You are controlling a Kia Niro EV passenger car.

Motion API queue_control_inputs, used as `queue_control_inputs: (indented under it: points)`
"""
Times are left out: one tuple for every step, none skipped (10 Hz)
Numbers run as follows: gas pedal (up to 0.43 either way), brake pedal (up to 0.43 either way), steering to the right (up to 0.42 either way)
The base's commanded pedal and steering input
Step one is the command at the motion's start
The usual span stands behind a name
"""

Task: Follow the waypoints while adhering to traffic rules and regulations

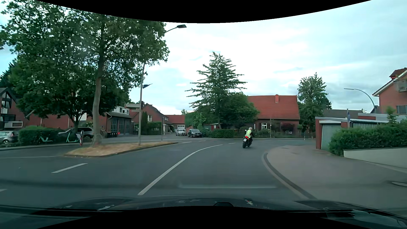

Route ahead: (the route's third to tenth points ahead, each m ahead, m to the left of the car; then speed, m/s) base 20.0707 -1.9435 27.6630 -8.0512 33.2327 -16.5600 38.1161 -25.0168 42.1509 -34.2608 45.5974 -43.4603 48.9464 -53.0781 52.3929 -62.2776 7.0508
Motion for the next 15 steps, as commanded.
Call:
queue_control_inputs:
  points:
    - [0.098, 0.0, 0.035]
    - [0.098, 0.0, 0.044]
    - [0.098, 0.0, 0.053]
    - [0.098, 0.0, 0.064]
    - [0.11, 0.0, 0.075]
    - [0.118, 0.0, 0.087]
    - [0.13, 0.0, 0.098]
    - [0.13, 0.0, 0.105]
    - [0.13, 0.0, 0.111]
    - [0.13, 0.0, 0.116]
    - [0.13, 0.0, 0.118]
    - [0.13, 0.0, 0.119]
    - [0.138, 0.0, 0.119]
    - [0.138, 0.0, 0.121]
    - [0.138, 0.0, 0.127]
